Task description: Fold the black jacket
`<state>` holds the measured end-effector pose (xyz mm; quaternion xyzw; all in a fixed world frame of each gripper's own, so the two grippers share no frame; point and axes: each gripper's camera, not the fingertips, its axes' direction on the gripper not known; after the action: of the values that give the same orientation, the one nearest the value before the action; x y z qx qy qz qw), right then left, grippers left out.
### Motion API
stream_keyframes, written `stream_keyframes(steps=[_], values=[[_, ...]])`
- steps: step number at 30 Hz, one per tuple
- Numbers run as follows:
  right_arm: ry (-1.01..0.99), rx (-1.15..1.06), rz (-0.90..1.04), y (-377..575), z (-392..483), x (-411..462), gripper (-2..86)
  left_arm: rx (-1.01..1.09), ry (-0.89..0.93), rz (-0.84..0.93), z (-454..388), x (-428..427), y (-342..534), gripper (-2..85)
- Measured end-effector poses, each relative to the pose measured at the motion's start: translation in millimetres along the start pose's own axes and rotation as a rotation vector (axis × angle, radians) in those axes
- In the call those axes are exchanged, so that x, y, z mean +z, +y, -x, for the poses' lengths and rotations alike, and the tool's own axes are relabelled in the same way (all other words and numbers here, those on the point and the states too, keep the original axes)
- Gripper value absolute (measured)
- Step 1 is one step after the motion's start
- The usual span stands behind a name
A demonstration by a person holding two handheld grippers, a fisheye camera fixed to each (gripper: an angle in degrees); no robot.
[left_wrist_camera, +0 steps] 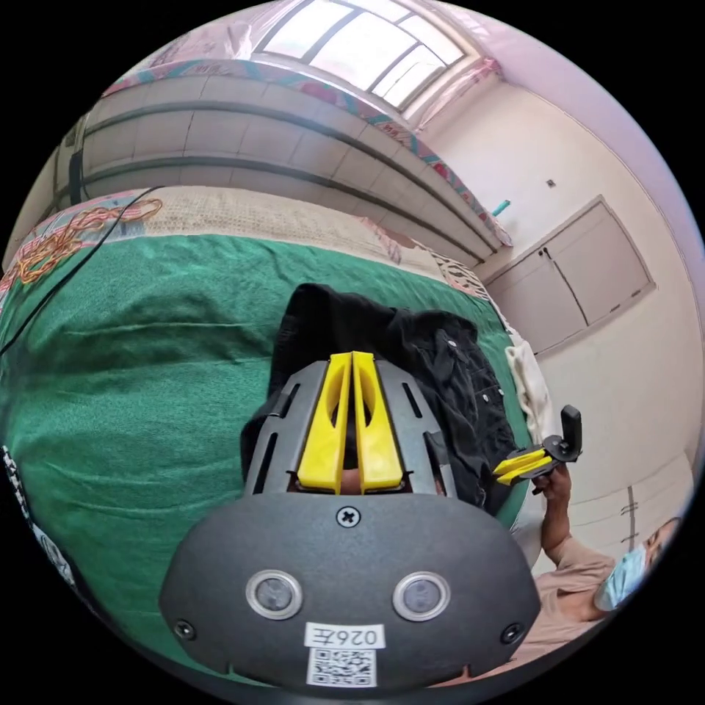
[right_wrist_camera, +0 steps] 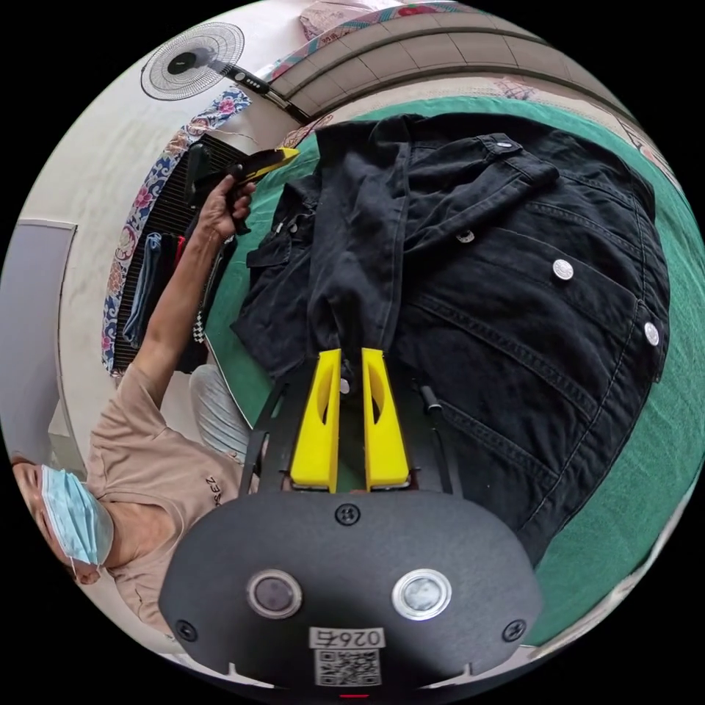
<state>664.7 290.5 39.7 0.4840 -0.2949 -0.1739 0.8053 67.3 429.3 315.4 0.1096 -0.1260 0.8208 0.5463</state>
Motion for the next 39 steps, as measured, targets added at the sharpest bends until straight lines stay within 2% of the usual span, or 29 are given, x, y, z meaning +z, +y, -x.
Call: stream_keyframes(steps=[8, 9, 12, 14, 17, 19, 21, 24, 26, 28, 30, 31, 32, 33, 35, 39], values=[[0.051, -0.028, 0.042, 30.4, -25.4, 90.2, 1.8, 0.092, 0.000, 0.024, -31.1, 53.6, -35.6, -1.0], [0.053, -0.028, 0.042, 31.9, -29.2, 96.1, 1.6, 0.087, -0.002, 0.059, -30.1, 75.1, -48.2, -1.0], [0.085, -0.026, 0.057, 39.3, -51.7, 126.1, 0.3, 0.012, 0.052, 0.319, -22.6, 143.4, -71.1, -1.0], [0.130, -0.019, -0.007, 51.0, -70.8, 129.5, -0.4, 0.059, 0.059, 0.244, -27.0, 142.9, -69.1, -1.0], [0.161, -0.039, -0.161, 64.8, -82.6, 110.6, 0.2, 0.127, 0.207, 0.019, -19.9, 94.3, -48.1, -1.0], [0.192, -0.062, -0.238, 56.4, -87.5, 101.2, 1.5, 0.170, 0.146, -0.068, -9.1, 50.0, -29.9, -1.0], [0.265, -0.124, -0.297, 27.3, -91.4, 97.0, 2.9, 0.197, 0.065, -0.086, -2.2, 28.4, -21.0, -1.0], [0.365, -0.203, -0.349, -54.7, -99.0, 107.5, 5.6, 0.240, 0.066, -0.118, 4.7, 16.4, -16.2, -1.0], [0.409, -0.178, -0.367, -135.8, -112.5, 134.0, 8.6, 0.233, 0.067, -0.093, 11.7, 26.3, -22.5, -1.0], [0.357, -0.104, -0.365, -195.0, -131.2, 160.7, 10.9, 0.174, 0.062, -0.065, 29.2, 45.7, -32.5, -1.0], [0.298, -0.055, -0.299, -244.8, -152.9, 196.2, 7.7, 0.095, -0.020, -0.025, 49.1, 61.7, -40.7, -1.0], [0.380, -0.022, -0.212, -268.4, -167.2, 224.5, 2.2, 0.003, -0.130, 0.038, 68.1, 72.7, -46.5, -1.0], [0.455, -0.011, -0.179, -276.3, -179.5, 238.9, 1.1, -0.031, -0.080, 0.058, 78.9, 75.5, -48.9, -1.0], [0.422, -0.002, -0.204, -274.0, -185.4, 236.1, 0.6, -0.122, 0.017, 0.021, 99.8, 71.8, -49.6, -1.0], [0.316, 0.057, -0.286, -254.3, -209.8, 219.5, 0.6, -0.210, 0.085, -0.004, 117.0, 67.2, -46.2, -1.0], [0.302, 0.119, -0.375, -185.0, -208.2, 175.3, 2.1, -0.094, -0.001, -0.060, 90.5, 24.3, -20.7, -1.0]])
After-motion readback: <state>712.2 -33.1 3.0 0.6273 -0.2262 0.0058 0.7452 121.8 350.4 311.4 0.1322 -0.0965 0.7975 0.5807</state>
